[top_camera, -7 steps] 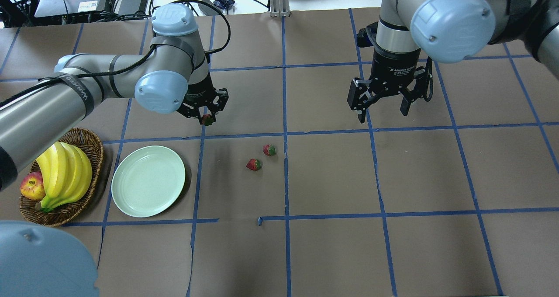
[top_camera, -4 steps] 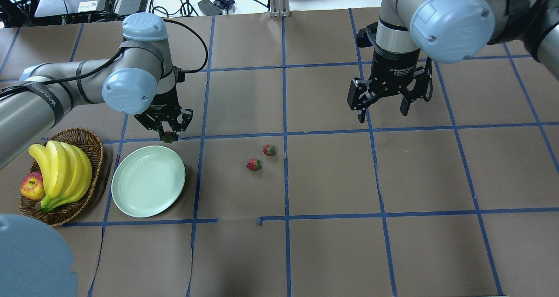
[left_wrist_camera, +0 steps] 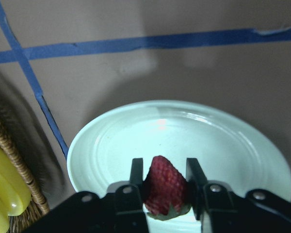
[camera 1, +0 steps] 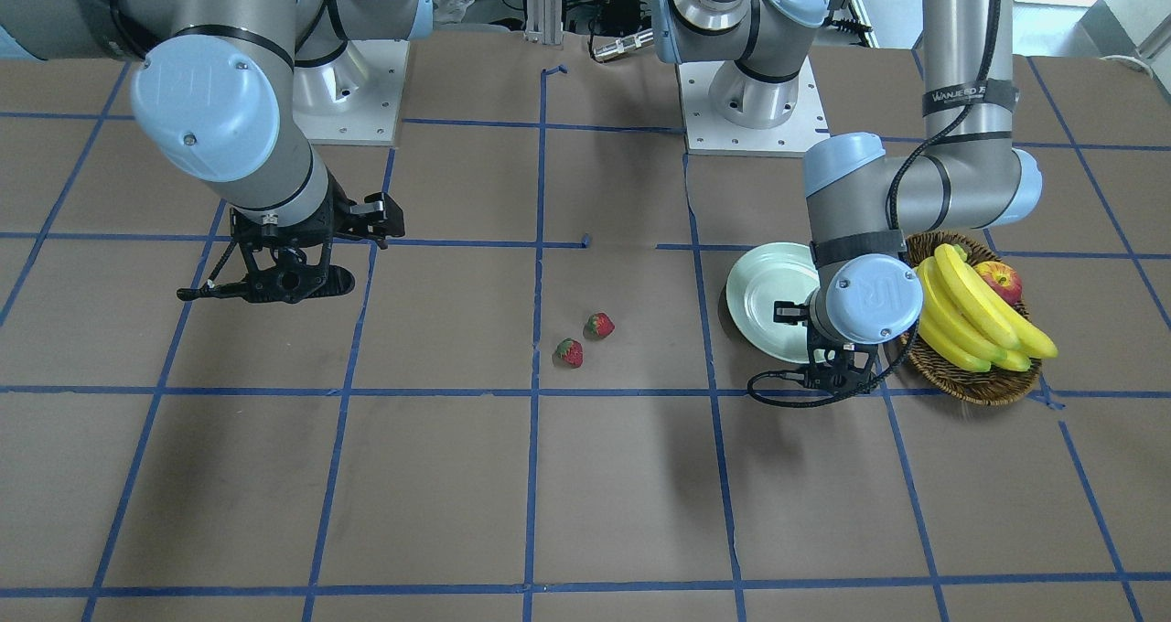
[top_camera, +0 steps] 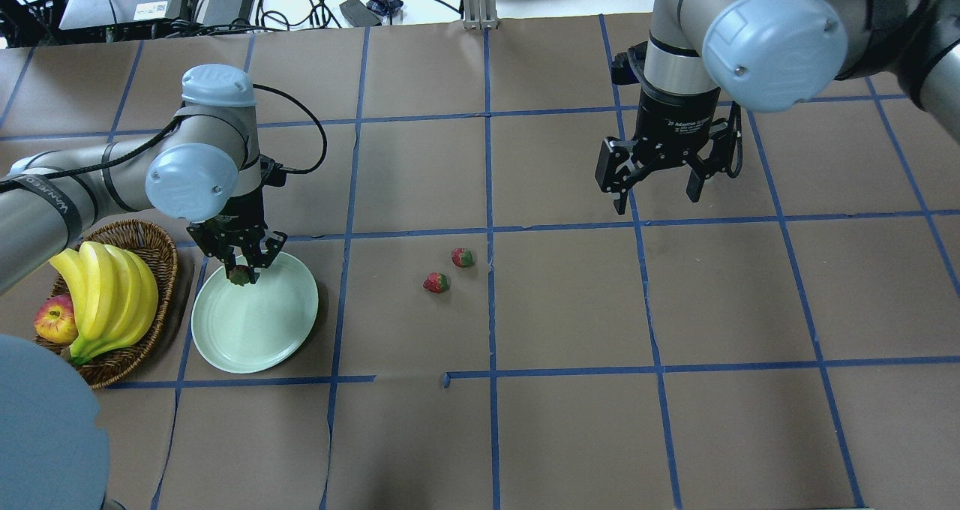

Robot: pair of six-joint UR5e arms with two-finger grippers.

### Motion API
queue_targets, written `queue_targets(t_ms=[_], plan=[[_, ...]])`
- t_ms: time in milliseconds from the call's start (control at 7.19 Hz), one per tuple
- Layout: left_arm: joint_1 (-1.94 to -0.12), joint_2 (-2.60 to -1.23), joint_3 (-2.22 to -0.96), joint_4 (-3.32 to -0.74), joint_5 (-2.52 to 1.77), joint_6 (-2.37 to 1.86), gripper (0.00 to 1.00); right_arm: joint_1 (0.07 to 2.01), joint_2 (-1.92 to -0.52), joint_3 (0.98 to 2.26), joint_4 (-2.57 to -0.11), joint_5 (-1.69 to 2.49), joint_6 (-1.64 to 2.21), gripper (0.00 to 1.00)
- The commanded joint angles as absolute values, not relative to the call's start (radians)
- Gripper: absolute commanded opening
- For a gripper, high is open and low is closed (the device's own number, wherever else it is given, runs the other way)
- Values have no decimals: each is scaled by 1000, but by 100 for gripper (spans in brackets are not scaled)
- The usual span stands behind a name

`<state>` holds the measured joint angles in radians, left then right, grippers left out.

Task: Collect all strawberries into plate
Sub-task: 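Carry the strawberry with the left gripper over the green plate, then lower the strawberry onto the plate and open the left gripper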

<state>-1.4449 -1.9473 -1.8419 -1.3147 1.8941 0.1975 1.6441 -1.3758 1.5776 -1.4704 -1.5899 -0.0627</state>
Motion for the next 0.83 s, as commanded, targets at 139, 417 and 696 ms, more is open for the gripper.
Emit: queue_targets(t_ms=[139, 417, 696], plan=[[-1445, -1942, -1842, -1324, 1893, 203, 84, 1643, -1379, 1583, -1474, -1592, -66, 100], [-1457, -1922, -1821, -1322, 1824, 195, 87, 1643, -1379, 1583, -1474, -1594, -67, 100], [-1530, -1927, -1761, -1305, 1735, 30, 89, 1643, -1379, 1583, -1474, -1594, -67, 100]])
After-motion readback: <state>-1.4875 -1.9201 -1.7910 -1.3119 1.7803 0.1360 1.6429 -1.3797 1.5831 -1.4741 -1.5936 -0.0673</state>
